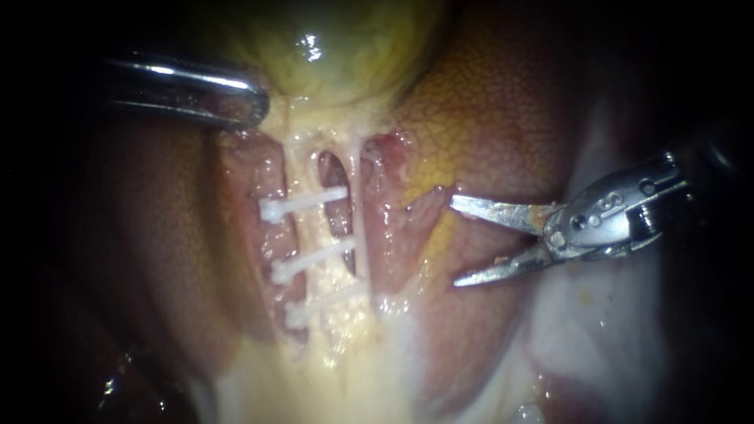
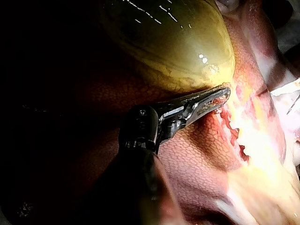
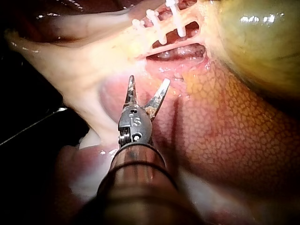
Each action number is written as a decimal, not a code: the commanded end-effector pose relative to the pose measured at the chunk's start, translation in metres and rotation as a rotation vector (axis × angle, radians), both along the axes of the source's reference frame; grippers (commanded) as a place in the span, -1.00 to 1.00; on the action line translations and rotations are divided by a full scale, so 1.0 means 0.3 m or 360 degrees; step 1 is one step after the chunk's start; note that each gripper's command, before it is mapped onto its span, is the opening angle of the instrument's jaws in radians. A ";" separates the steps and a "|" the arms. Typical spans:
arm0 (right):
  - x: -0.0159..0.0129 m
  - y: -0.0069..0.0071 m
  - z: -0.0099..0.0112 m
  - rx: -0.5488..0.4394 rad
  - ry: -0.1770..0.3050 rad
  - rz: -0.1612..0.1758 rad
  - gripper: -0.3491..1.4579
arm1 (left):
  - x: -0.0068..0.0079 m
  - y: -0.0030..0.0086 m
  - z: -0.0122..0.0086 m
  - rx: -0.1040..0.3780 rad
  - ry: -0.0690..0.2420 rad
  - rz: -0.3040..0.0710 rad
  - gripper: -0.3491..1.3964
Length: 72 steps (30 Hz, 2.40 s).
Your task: Go to the cutting position left tube
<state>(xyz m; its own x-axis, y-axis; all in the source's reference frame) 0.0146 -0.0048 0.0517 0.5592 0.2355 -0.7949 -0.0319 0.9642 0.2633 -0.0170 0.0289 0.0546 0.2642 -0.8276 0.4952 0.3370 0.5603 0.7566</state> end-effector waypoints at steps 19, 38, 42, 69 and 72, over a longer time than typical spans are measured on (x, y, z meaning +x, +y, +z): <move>0.0024 0.0026 0.0030 0.0107 0.0049 -0.0013 0.95 | -0.0018 -0.0025 -0.0006 -0.0002 0.0010 -0.0016 -1.00; 0.0051 0.0122 0.0035 0.0395 0.0353 -0.0191 0.89 | -0.0022 -0.0031 -0.0011 -0.0001 0.0009 -0.0016 -1.00; 0.0081 0.0125 0.0035 0.0411 0.0373 -0.0213 0.89 | -0.0023 -0.0032 -0.0012 -0.0001 0.0009 -0.0016 -1.00; 0.0234 0.0076 0.0107 0.0482 0.0401 -0.0258 0.87 | -0.0026 -0.0034 -0.0013 -0.0001 0.0010 -0.0018 -1.00; 0.0244 0.0068 0.0125 0.0493 0.0398 -0.0255 0.87 | -0.0027 -0.0034 -0.0013 -0.0001 0.0010 -0.0018 -1.00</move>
